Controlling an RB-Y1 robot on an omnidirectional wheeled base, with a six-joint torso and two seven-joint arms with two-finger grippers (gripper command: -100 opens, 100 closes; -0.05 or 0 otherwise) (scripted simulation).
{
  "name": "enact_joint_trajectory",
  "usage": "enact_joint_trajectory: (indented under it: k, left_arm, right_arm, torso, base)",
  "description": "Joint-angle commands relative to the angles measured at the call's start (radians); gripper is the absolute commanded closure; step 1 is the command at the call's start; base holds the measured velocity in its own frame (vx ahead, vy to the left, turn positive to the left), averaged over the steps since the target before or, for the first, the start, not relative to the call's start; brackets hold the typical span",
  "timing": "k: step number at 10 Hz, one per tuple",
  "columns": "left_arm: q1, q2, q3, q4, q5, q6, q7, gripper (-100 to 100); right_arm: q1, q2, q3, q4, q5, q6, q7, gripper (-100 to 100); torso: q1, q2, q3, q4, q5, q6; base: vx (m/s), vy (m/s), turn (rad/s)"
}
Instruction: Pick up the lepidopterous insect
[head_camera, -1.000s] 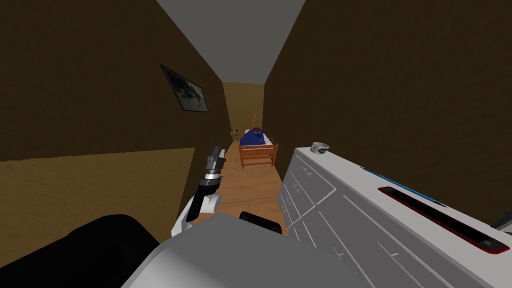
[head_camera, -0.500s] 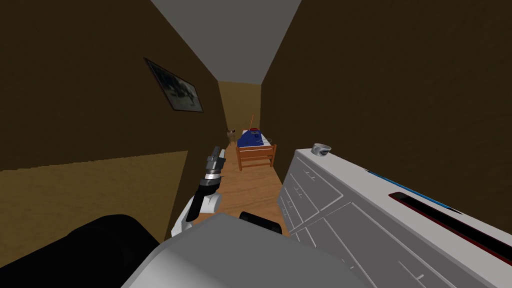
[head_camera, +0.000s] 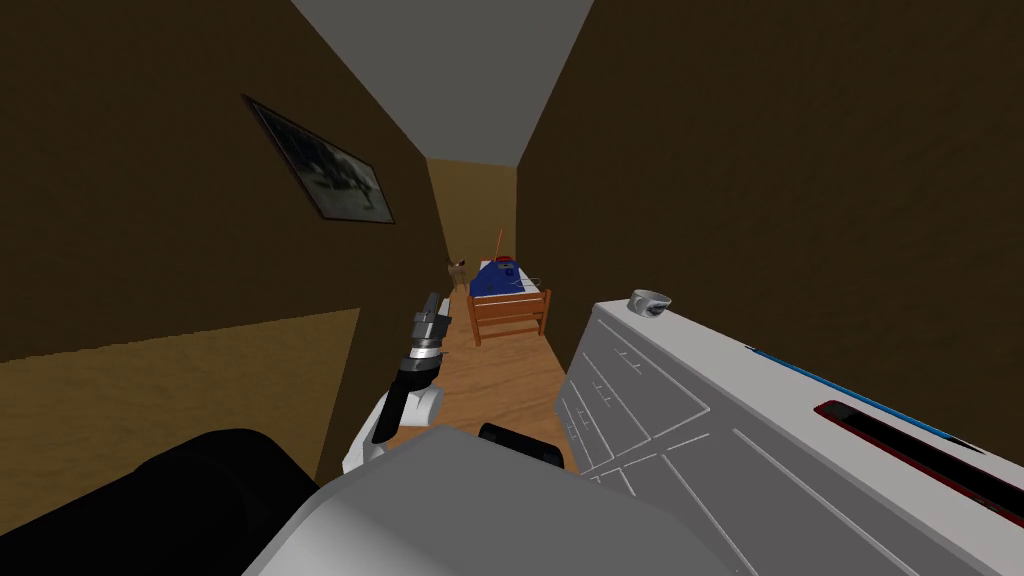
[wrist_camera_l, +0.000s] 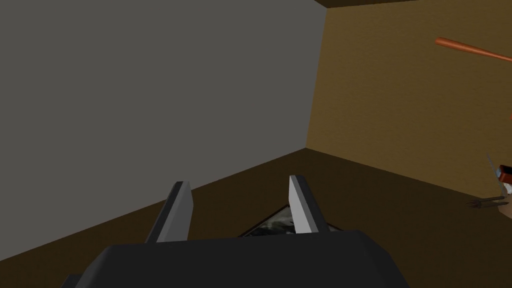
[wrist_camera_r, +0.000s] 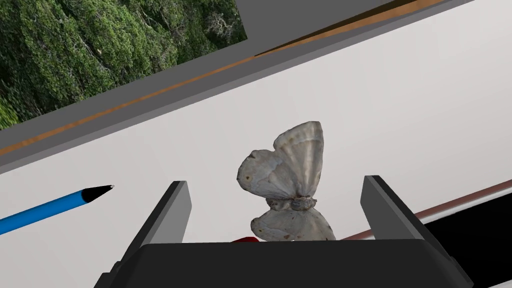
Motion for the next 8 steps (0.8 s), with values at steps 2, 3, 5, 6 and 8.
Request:
enact_joint_trajectory:
  k: [2,3,5,6,8]
  left_arm:
    - [0.0,0.0,0.0,0.0,0.0,0.0,0.0,0]
    - [0.0,0.0,0.0,0.0,0.0,0.0,0.0,0]
    - [0.0,0.0,0.0,0.0,0.0,0.0,0.0,0]
    - [0.0,0.0,0.0,0.0,0.0,0.0,0.0,0]
    - [0.0,0.0,0.0,0.0,0.0,0.0,0.0,0]
  right_arm:
    - [0.007,0.021,0.022,0.048,-0.007,0.02,0.072,-100]
    - [0.007,0.021,0.022,0.048,-0.007,0.02,0.096,-100]
    - [0.014,0.03,0.032,0.073,-0.013,0.032,0.138,-100]
    - [0.014,0.03,0.032,0.073,-0.013,0.032,0.144,-100]
    - [0.021,0.039,0.042,0.098,-0.018,0.044,0.191,-100]
  torso:
    - [-0.001,0.0,0.001,0.001,0.0,0.001]
    - [0.001,-0.002,-0.001,0.0,0.0,0.001]
    - [-0.001,0.0,0.0,0.0,0.0,0.0]
    - [-0.001,0.0,0.0,0.0,0.0,0.001]
    - [0.001,-0.001,0.0,0.0,0.0,0.001]
  base:
    - [0.092,0.053,-0.134]
    - [0.106,0.062,-0.082]
    - [0.06,0.034,-0.039]
    - [0.067,0.048,-0.087]
    - [0.084,0.058,-0.083]
